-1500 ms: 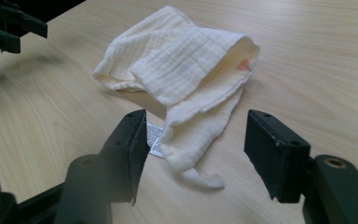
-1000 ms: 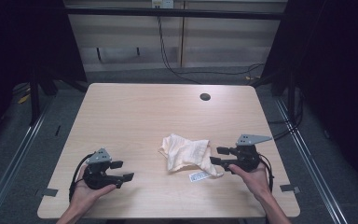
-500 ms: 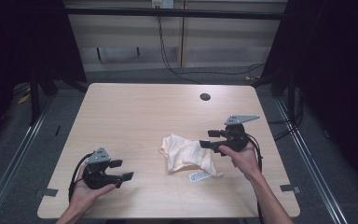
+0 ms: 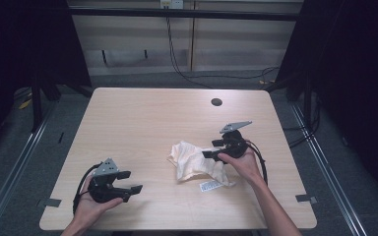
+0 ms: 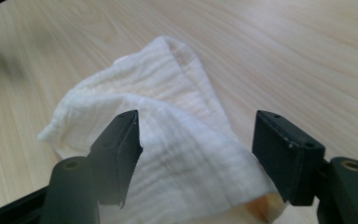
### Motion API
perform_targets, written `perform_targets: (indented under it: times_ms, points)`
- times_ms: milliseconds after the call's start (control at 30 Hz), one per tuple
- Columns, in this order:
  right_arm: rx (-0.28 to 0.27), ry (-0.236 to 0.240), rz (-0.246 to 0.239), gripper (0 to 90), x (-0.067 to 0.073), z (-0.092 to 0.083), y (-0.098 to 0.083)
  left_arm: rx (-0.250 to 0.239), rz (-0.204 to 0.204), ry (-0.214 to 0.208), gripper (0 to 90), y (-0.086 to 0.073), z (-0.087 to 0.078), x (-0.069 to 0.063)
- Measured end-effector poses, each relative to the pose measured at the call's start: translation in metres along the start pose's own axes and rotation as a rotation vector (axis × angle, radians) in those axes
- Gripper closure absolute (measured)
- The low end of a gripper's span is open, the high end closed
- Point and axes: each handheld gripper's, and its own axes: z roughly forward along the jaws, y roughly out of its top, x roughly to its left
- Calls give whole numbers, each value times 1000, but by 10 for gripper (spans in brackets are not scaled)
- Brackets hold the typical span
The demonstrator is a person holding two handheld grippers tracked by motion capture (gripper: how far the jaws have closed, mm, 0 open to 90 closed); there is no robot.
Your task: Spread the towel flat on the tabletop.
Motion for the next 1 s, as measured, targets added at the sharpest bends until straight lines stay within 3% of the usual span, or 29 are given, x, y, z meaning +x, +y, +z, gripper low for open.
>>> perform_targets:
  times_ms: [100,200,300,333,500,1000]
  points:
    - [39,29,2,375,1,9,-6,3,-3,-3,289,0,0,0]
    - [95,17,-16,433,4,22,-18,2,1,-3,291,-1,-2,0]
    - [91,-11,-26,495,7,25,-23,0,4,-3,294,-1,-3,1]
    - [83,-16,-31,589,8,26,-23,0,0,-1,294,-1,-3,3]
    - [73,-15,-24,782,10,28,-25,4,-4,-11,291,-2,-1,3]
    - [76,40,-63,796,33,41,-20,8,-25,-10,296,-2,-1,6]
